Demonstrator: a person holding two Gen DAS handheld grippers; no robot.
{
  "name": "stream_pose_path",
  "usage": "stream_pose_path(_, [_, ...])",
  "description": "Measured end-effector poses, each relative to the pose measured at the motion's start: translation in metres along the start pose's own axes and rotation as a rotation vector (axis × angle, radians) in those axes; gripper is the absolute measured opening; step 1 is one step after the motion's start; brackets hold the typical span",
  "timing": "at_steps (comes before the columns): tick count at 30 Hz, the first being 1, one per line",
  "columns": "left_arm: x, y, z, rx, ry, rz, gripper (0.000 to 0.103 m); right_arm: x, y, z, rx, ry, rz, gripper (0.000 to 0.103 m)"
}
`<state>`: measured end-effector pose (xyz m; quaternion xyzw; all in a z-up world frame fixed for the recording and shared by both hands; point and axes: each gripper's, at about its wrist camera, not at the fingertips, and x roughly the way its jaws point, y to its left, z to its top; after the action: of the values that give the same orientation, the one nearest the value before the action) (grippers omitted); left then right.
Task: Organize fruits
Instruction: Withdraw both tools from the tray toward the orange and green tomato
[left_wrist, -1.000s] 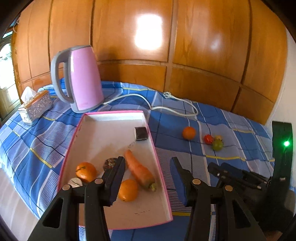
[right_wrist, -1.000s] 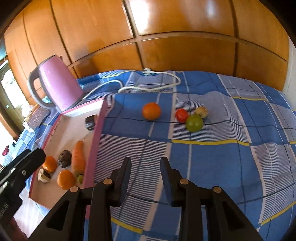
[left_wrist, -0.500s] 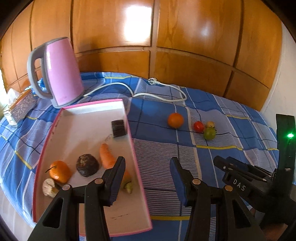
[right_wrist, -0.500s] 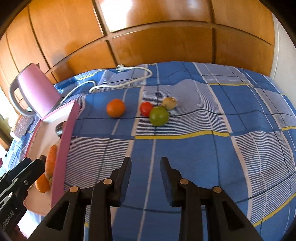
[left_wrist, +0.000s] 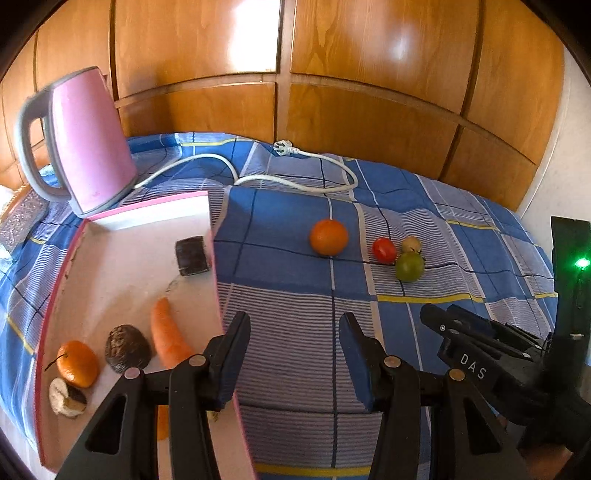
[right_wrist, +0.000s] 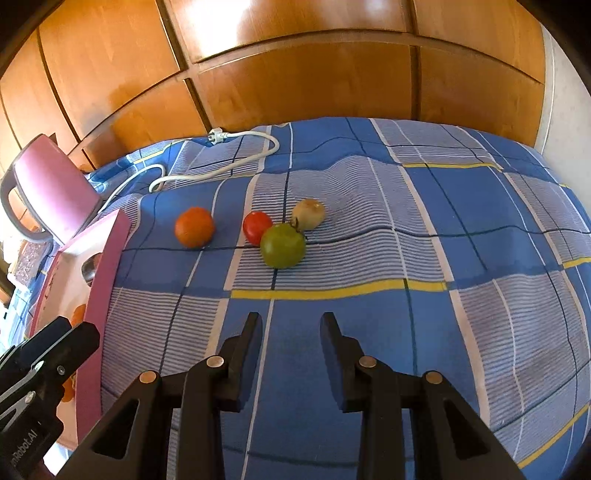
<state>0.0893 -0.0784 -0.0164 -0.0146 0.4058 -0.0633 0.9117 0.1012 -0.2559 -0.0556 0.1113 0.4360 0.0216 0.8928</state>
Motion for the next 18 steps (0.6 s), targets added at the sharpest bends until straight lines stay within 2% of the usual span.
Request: stream_pose_path(18, [0.053,0.000,0.036,-0.060,0.063,-0.045,0.051,0.042,0.011,0.044,-0.081,0.006,0.001,0.033])
